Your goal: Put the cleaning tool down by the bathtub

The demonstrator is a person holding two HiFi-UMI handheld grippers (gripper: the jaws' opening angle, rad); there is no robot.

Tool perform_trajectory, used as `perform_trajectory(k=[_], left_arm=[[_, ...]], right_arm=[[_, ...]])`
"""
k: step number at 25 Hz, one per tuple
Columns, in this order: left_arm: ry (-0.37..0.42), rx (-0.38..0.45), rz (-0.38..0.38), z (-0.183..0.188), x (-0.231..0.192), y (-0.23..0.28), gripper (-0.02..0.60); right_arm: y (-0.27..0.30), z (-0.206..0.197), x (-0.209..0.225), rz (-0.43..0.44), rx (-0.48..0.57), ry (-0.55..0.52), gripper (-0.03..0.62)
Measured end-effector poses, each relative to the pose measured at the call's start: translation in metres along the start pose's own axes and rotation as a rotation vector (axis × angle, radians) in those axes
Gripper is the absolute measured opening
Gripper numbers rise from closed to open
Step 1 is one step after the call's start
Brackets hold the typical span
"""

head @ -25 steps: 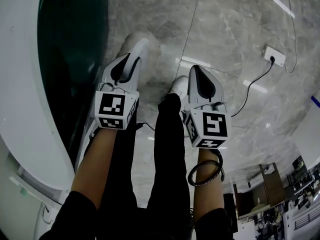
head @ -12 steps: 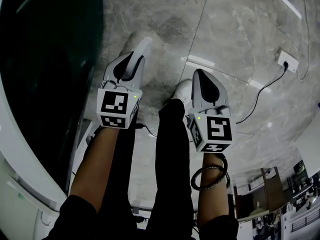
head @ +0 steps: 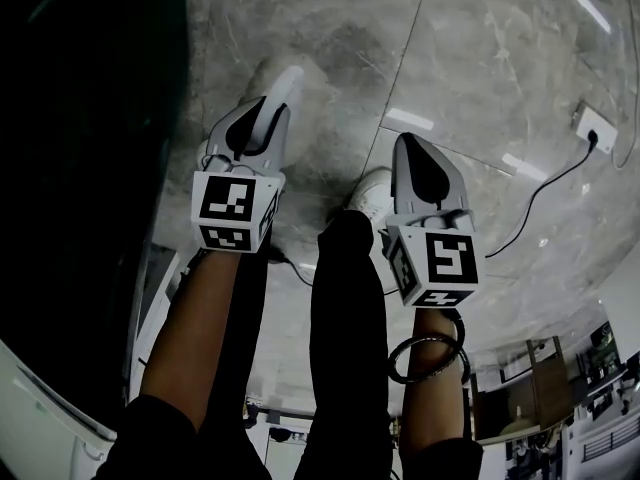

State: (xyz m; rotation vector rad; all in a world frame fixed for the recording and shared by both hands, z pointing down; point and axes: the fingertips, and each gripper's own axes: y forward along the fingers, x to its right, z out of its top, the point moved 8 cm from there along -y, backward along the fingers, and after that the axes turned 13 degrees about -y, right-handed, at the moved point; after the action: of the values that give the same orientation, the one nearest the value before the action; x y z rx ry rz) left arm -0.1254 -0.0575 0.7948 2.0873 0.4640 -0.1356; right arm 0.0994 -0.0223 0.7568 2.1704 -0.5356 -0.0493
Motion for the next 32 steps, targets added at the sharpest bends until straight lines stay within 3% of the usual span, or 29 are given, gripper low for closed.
perform_trajectory(k=[14, 32], left_arm=[[-0.009, -0.024, 0.03, -0.05, -0.035, 0.059, 0.091], [0.005, -0.022, 0.02, -0.078, -0.043, 0.096, 0.09]], right_arm=[[0.054, -0.055, -0.005, 0.048, -0.047, -0.008, 0.023], [0.078, -0.093, 0.003, 0.05, -0.062, -0.01, 0.023]])
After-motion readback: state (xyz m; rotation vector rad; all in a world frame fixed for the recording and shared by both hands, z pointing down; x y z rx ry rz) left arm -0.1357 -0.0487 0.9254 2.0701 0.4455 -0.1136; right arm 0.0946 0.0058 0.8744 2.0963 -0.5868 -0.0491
